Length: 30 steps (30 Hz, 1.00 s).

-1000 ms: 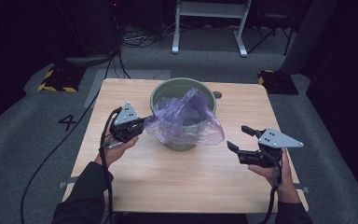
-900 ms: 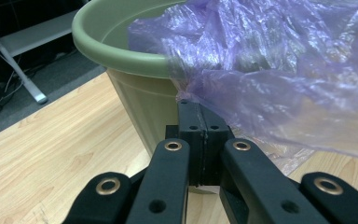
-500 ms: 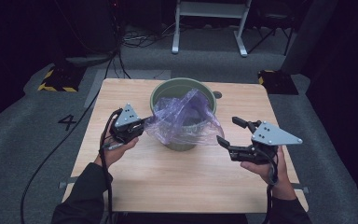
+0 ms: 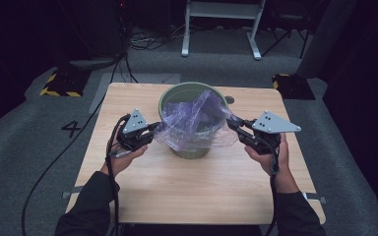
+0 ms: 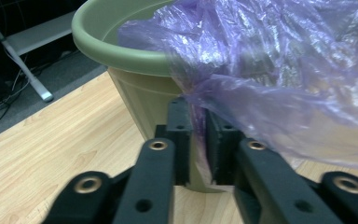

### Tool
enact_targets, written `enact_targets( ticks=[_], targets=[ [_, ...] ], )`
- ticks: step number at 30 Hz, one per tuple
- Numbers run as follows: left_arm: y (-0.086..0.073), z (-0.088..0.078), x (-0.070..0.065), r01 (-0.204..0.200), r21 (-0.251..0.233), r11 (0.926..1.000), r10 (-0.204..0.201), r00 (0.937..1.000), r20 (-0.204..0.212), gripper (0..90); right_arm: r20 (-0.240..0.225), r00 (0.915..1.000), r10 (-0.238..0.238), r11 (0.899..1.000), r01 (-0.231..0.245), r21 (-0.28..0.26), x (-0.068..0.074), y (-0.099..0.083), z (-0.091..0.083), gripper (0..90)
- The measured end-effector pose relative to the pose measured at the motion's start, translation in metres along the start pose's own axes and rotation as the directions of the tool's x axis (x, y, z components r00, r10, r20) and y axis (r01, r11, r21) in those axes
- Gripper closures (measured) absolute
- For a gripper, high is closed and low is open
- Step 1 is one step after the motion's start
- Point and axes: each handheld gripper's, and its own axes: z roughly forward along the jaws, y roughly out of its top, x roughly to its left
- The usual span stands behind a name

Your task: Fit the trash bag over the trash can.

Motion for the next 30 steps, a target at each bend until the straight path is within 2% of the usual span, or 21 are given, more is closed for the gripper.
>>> enact_targets(
  ticks=[1,2,5,9,11,12,14,17,19,21,23,26,30],
  targets=[
    [-0.001,0.000,0.000,0.008,-0.006,1.0000,-0.008,1.0000,0.001,74.7,0.004,1.0000,-0.001,1.000,0.001,-0.001,-0.002,-0.001,0.002,85.7],
    [-0.002,-0.001,0.001,0.011,-0.012,0.9999,-0.011,0.9999,0.005,66.7,0.013,0.9999,0.006,1.000,-0.006,0.003,-0.004,-0.002,0.005,87.3],
    [-0.006,-0.004,0.002,0.028,-0.048,0.9985,-0.025,0.9984,0.050,49.1,0.034,0.9992,0.022,1.000,-0.022,0.007,-0.009,-0.003,0.010,89.0],
    [-0.011,-0.009,0.000,0.016,-0.033,0.9993,-0.014,0.9969,0.077,25.9,0.055,0.9974,0.046,0.999,-0.047,0.010,-0.014,-0.005,0.014,89.8],
    [-0.014,-0.015,-0.004,-0.008,-0.043,0.9990,0.012,0.9968,0.080,20.8,0.065,0.9964,0.055,0.998,-0.056,0.010,-0.016,-0.006,0.015,90.0],
    [-0.015,-0.018,-0.006,-0.014,-0.049,0.9987,0.018,0.9954,0.094,17.1,0.067,0.9959,0.062,0.998,-0.063,0.011,-0.017,-0.006,0.015,90.0],
    [-0.015,-0.023,-0.009,-0.024,-0.062,0.9978,0.031,0.9928,0.116,15.7,0.076,0.9951,0.063,0.998,-0.064,0.016,-0.018,-0.006,0.016,90.0],
    [-0.011,-0.031,-0.019,-0.057,-0.079,0.9952,0.066,0.9915,0.112,15.3,0.081,0.9945,0.067,0.997,-0.069,0.027,-0.018,-0.007,0.018,90.0],
    [-0.006,-0.035,-0.028,-0.081,-0.097,0.9920,0.091,0.9901,0.107,15.3,0.080,0.9946,0.066,0.997,-0.068,0.030,-0.017,-0.007,0.018,90.0],
    [0.004,-0.038,-0.037,-0.110,-0.117,0.9870,0.123,0.9854,0.118,15.4,0.080,0.9948,0.062,0.997,-0.065,0.029,-0.016,-0.006,0.019,90.0],
    [0.014,-0.039,-0.046,-0.121,-0.132,0.9838,0.136,0.9844,0.112,15.4,0.077,0.9954,0.058,0.998,-0.060,0.029,-0.015,-0.006,0.020,89.8],
    [0.028,-0.038,-0.056,-0.150,-0.135,0.9793,0.167,0.9782,0.123,15.8,0.074,0.9959,0.051,0.998,-0.054,0.033,-0.014,-0.004,0.021,89.6],
    [0.041,-0.031,-0.064,-0.167,-0.140,0.9761,0.185,0.9739,0.131,16.2,0.069,0.9966,0.045,0.998,-0.048,0.040,-0.013,-0.004,0.022,88.4]
  ],
)
